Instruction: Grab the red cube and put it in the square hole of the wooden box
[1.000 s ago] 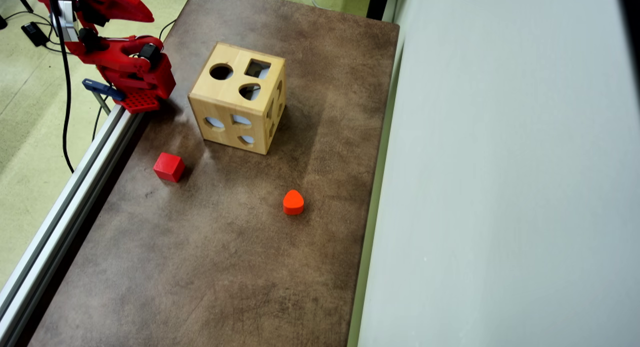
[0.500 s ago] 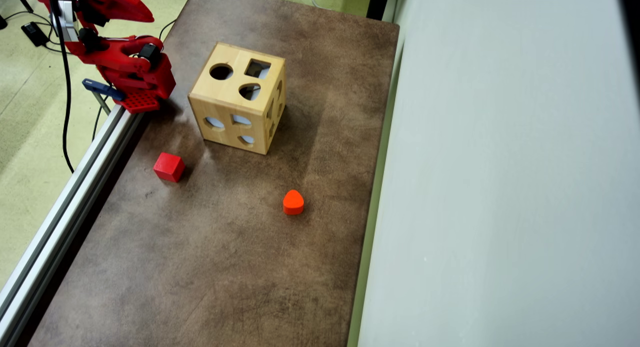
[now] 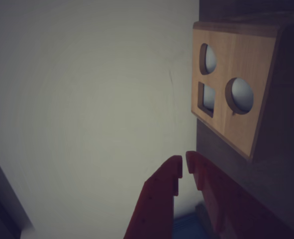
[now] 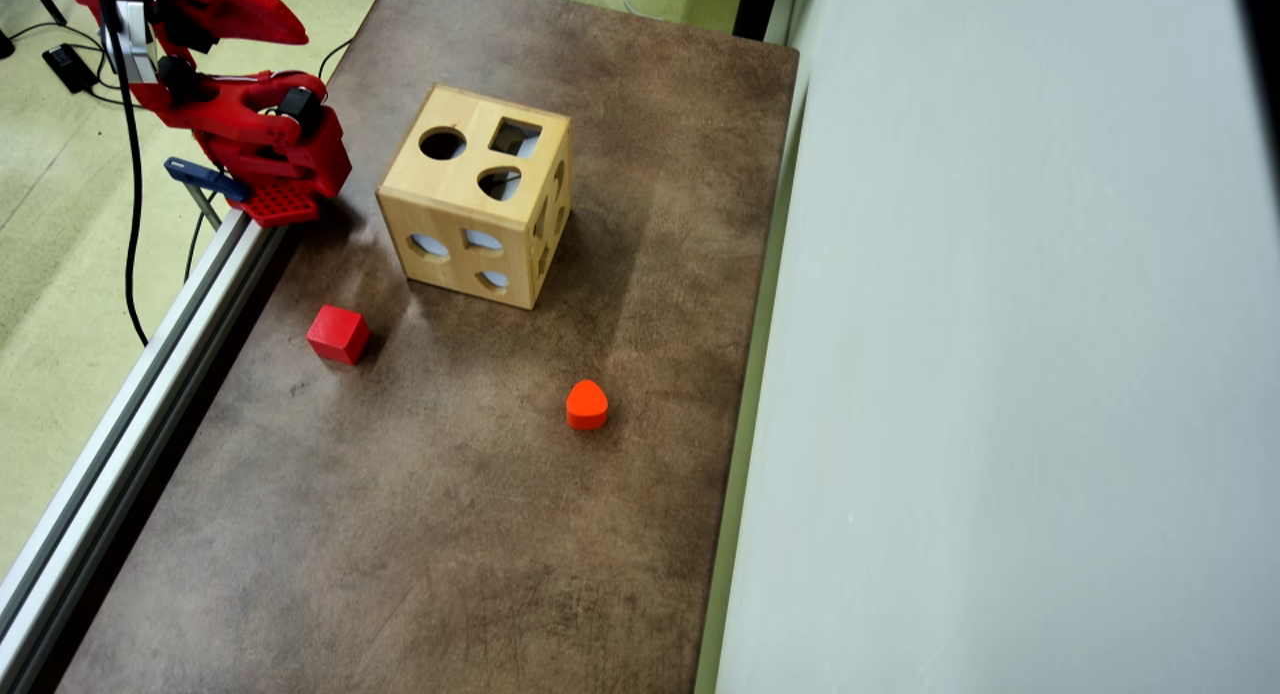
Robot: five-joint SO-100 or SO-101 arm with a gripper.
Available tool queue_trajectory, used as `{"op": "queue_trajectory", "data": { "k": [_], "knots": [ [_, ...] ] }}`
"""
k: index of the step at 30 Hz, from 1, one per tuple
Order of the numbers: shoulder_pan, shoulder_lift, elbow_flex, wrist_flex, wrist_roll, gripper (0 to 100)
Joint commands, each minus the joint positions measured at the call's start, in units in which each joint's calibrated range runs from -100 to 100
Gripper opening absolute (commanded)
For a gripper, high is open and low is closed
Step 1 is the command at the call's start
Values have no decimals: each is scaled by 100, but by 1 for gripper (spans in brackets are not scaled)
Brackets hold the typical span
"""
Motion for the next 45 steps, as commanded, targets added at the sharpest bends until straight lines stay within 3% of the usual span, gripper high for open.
{"op": "queue_trajectory", "data": {
  "k": [1, 20, 28, 36, 45],
  "knots": [
    [-33, 26, 3, 33, 34, 2],
    [41, 179, 30, -63, 15, 3],
    [56, 2099, -149, -63, 34, 3],
    [264, 3746, -1669, 9, 93, 3],
    [1802, 4553, -1875, 25, 2002, 3]
  ]
}}
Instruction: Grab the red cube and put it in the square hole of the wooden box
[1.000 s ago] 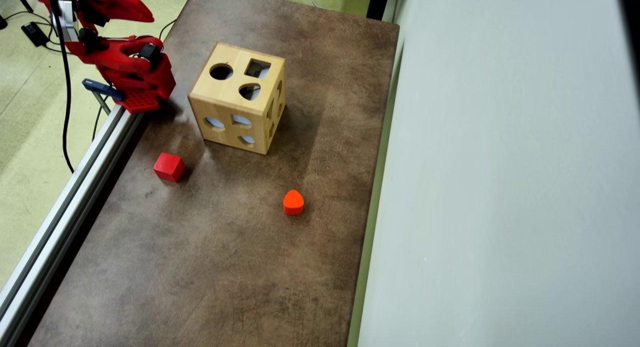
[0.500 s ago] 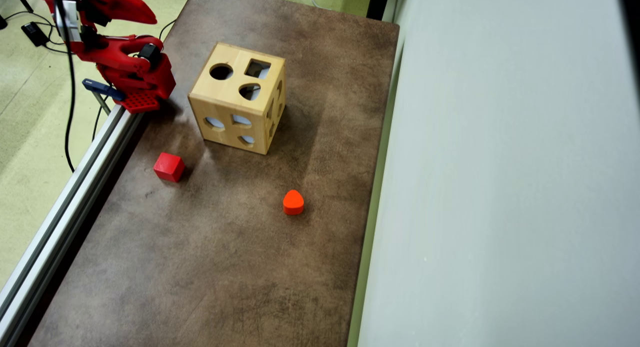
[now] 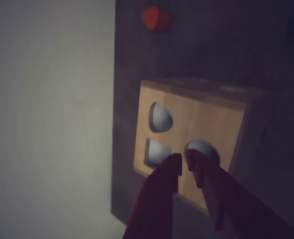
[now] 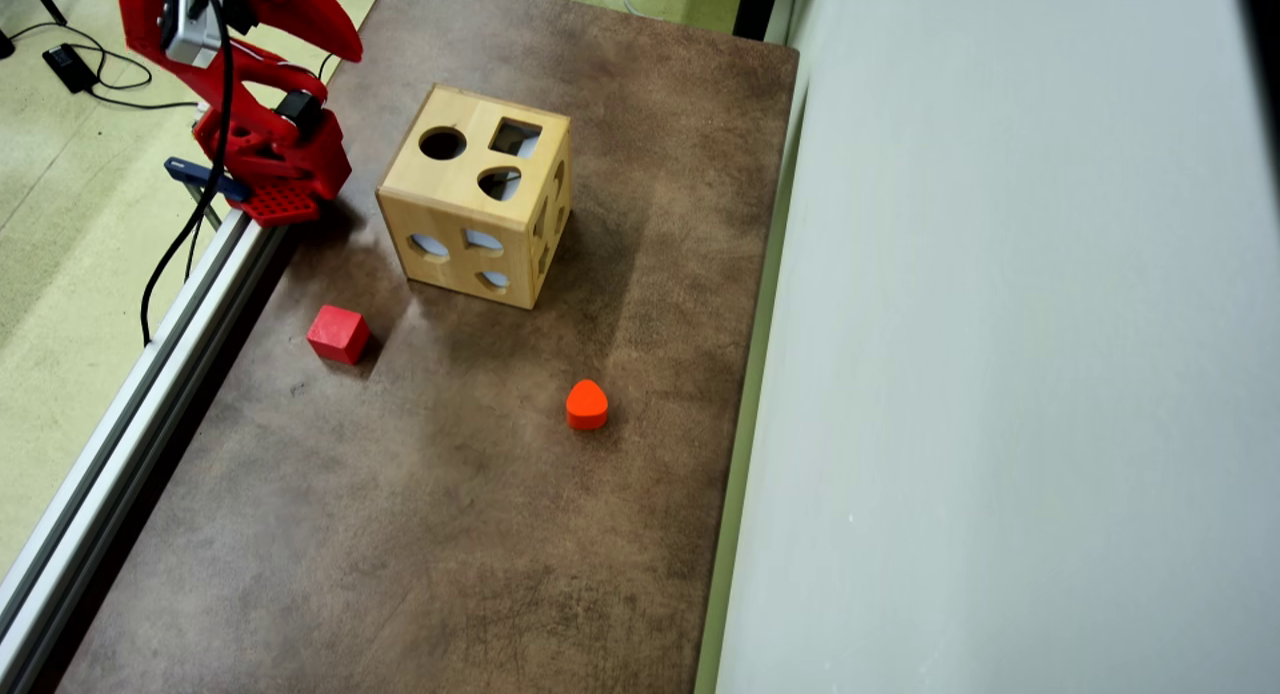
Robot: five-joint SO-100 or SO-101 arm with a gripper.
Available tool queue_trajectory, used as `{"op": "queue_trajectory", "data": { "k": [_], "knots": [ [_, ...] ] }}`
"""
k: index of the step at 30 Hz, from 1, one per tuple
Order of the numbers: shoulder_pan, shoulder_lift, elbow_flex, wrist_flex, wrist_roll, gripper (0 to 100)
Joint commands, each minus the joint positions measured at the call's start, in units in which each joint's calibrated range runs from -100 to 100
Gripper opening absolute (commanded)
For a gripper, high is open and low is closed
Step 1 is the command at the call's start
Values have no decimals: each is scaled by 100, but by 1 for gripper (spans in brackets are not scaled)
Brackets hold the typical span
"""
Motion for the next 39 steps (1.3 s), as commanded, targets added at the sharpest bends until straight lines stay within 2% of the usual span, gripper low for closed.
{"op": "queue_trajectory", "data": {
  "k": [1, 8, 15, 26, 32, 39],
  "knots": [
    [774, 155, -160, 25, 757, 3],
    [2253, 919, 55, 25, 1597, 3],
    [3144, 1327, 1522, -136, 2159, 3],
    [3635, 1352, 3687, -2749, 2198, 3],
    [3687, 1352, 4331, -3047, 2203, 5],
    [3687, 1352, 4653, -3047, 2193, 20]
  ]
}}
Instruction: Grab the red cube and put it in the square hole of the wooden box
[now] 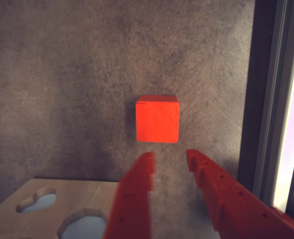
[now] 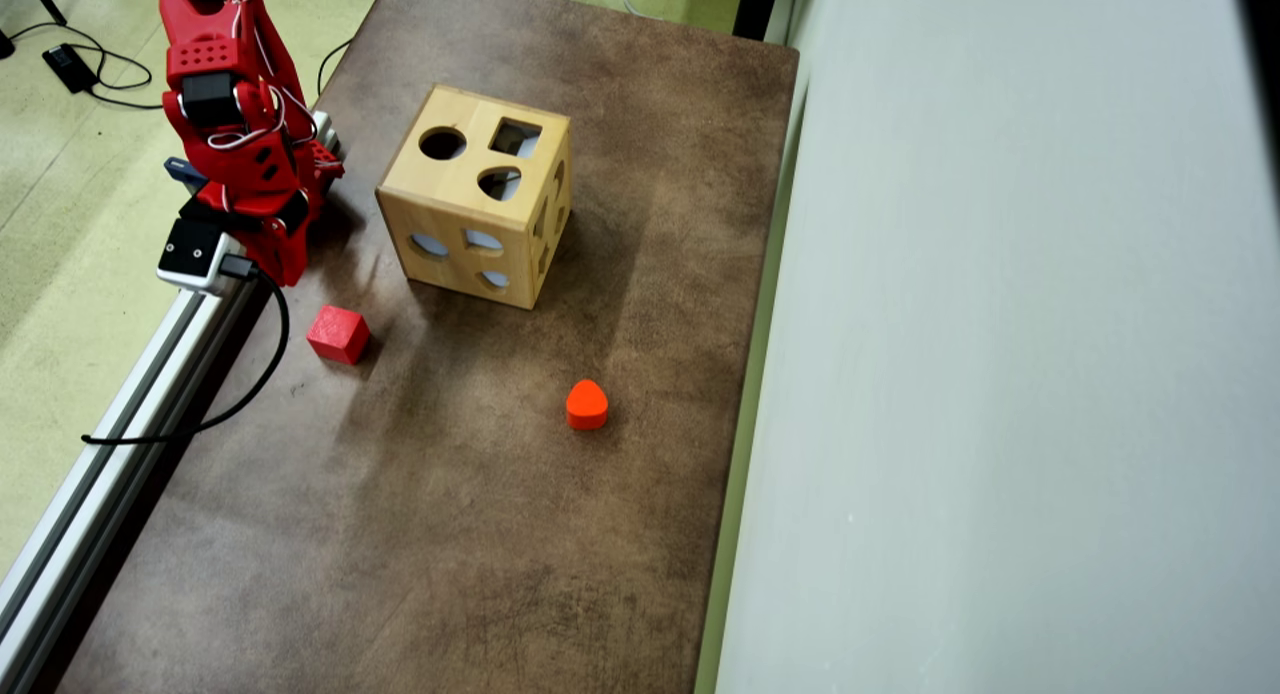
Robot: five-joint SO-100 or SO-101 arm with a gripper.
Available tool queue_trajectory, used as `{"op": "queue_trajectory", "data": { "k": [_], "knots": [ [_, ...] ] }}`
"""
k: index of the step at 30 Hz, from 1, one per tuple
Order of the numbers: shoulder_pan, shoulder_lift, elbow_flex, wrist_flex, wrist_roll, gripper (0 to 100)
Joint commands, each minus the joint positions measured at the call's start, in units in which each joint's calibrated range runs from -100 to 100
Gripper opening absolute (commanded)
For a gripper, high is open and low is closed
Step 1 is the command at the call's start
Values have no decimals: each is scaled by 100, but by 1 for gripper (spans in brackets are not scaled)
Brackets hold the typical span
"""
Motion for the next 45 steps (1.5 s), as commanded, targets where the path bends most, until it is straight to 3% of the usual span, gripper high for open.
{"op": "queue_trajectory", "data": {
  "k": [1, 7, 15, 38, 45],
  "knots": [
    [14, -29, 65, -69, 20, 21],
    [14, 13, 298, -149, 15, 25],
    [22, 1117, 602, -1532, -34, 25],
    [22, 1415, 692, -1548, 15, 25],
    [148, 1398, 960, -1548, 5, 39]
  ]
}}
